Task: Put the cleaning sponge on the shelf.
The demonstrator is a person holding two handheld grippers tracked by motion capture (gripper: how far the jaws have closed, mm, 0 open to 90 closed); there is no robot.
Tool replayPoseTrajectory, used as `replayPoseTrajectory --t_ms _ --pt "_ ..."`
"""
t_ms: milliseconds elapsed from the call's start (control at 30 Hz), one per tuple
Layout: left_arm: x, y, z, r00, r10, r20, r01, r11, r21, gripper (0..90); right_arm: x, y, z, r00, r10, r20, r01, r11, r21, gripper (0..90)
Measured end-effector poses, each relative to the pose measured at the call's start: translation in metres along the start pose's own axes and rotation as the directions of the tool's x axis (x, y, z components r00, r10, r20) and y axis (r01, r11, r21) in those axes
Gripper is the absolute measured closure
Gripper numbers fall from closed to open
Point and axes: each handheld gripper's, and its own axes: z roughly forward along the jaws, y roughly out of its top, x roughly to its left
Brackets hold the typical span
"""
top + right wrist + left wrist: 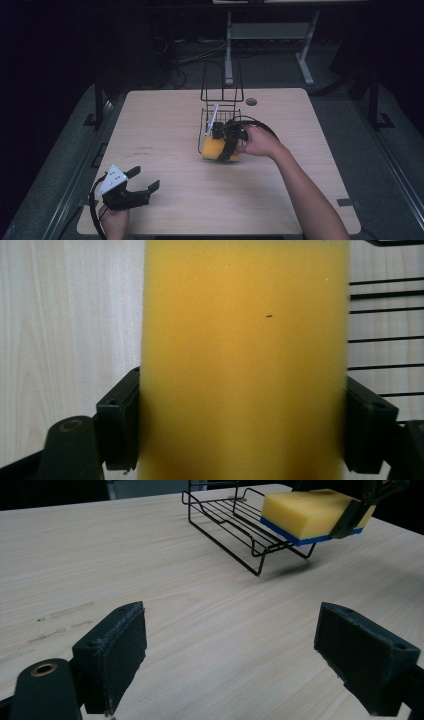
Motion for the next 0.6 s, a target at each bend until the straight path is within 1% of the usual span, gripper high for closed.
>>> replayPoseTrajectory --t_ms 67,167,267,333,433,600 --pt "0.000 0.000 0.000 1.0000 -0.001 0.000 0.001 1.0000 -0.002 12.8 -0.003 -0.001 0.002 1.0000 0.002 -0.006 -0.002 1.000 -0.003 21.5" --pt "0.000 0.000 0.000 1.0000 -0.001 0.001 0.001 1.0000 -0.002 12.8 -0.008 0.000 0.003 1.0000 0.003 0.005 -0.003 1.000 0.027 21.5" --pt "0.000 0.000 0.000 1.0000 -0.003 0.000 0.003 1.0000 -0.002 12.8 -0.012 0.001 0.003 1.0000 0.006 0.005 -0.006 1.000 0.013 21.5" --pt "0.000 0.000 0.001 1.0000 -0.004 0.000 0.004 1.0000 -0.001 12.8 -0.015 0.003 0.003 1.0000 0.003 0.004 -0.003 1.000 0.020 21.5" --pt "0.000 0.000 0.001 1.0000 -0.001 0.003 0.001 1.0000 0.001 12.8 -0.019 0.003 0.005 0.9998 0.013 -0.012 -0.013 1.000 0.003 21.5" --pt "0.001 0.000 0.002 1.0000 0.002 0.006 -0.002 1.0000 0.008 12.8 -0.026 0.003 0.010 0.9996 0.024 -0.018 -0.024 1.000 -0.002 21.5"
